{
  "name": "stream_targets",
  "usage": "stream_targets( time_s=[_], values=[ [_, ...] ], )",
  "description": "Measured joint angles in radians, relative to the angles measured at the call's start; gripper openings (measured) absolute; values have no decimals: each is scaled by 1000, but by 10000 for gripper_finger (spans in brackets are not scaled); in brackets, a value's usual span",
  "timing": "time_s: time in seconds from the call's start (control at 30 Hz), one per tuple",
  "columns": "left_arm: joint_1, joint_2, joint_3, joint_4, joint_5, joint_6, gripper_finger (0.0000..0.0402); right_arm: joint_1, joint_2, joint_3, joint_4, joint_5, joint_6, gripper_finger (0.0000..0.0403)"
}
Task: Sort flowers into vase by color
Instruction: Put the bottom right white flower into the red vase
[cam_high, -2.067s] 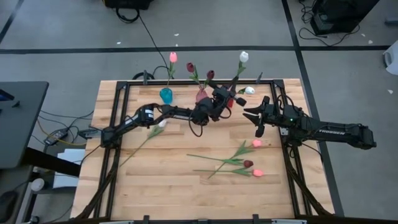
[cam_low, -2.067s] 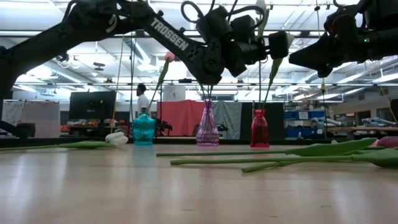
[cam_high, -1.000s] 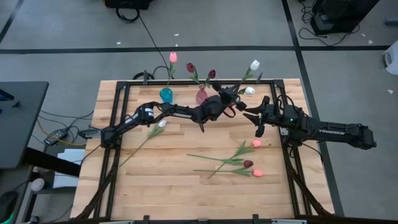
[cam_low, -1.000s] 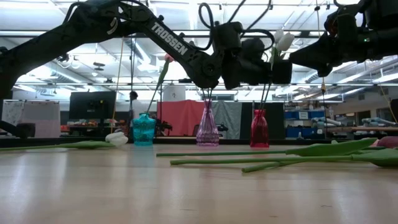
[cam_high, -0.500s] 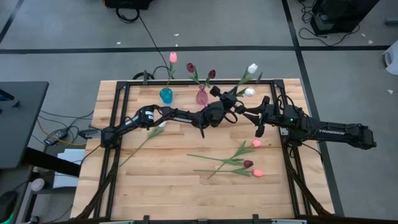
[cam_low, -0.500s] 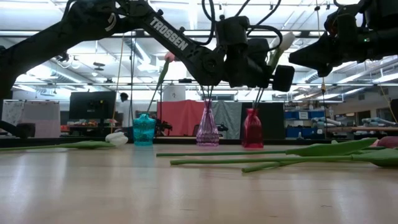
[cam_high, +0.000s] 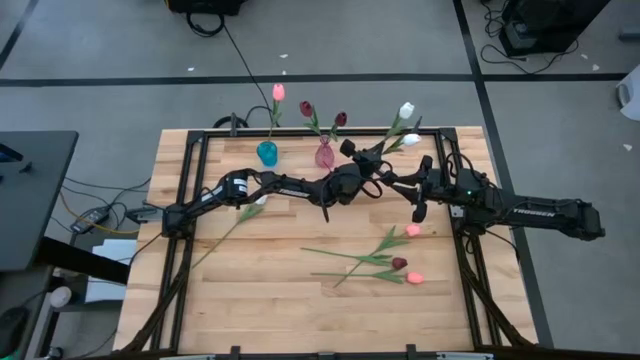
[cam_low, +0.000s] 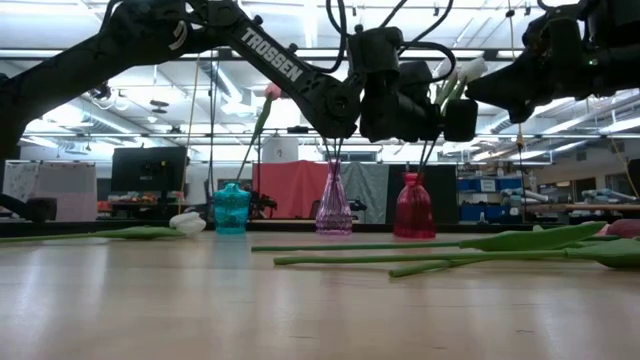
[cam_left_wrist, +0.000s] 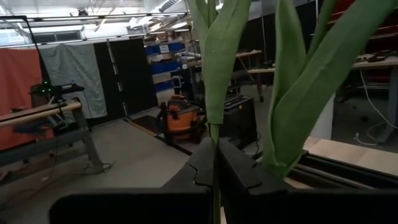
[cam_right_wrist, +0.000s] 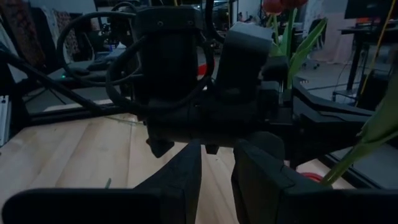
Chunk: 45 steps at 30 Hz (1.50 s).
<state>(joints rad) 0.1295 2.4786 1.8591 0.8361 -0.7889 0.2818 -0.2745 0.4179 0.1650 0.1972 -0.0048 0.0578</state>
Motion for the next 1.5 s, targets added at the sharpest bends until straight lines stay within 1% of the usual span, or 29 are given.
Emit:
stream_targets(
  time_s=[0.07,0.2,0.27,0.4,0.57,0.97,1.17,1.3,1.37,1.43,1.5],
  values=[
    [0,0,-1,-1,12,-5,12,0,0,0,-8,-2,0,110],
    [3,0,-43,46,78,-49,12,0,-1,2,-43,-35,-1,110],
    [8,0,-66,70,116,-70,12,0,-4,13,-93,-41,-1,110],
    [16,0,-98,118,174,-105,12,-1,-7,57,-216,-21,-5,110],
    [19,0,-98,117,224,-105,12,1,-9,60,-223,-23,-5,110],
    [18,-3,-97,57,242,-115,12,1,-33,60,-237,-19,-5,110],
    [16,-7,-95,-9,249,-156,12,0,-33,60,-244,-41,-6,110],
    [16,-7,-95,-15,229,-148,14,0,-33,60,-254,2,-14,110],
    [12,-7,-95,-18,222,-130,20,-1,-35,60,-258,66,-17,110],
    [5,-7,-95,-23,205,-126,26,1,-35,60,-258,103,-29,110],
    [2,-4,-95,-25,208,-125,30,-1,-36,60,-247,178,-35,110]
  ],
)
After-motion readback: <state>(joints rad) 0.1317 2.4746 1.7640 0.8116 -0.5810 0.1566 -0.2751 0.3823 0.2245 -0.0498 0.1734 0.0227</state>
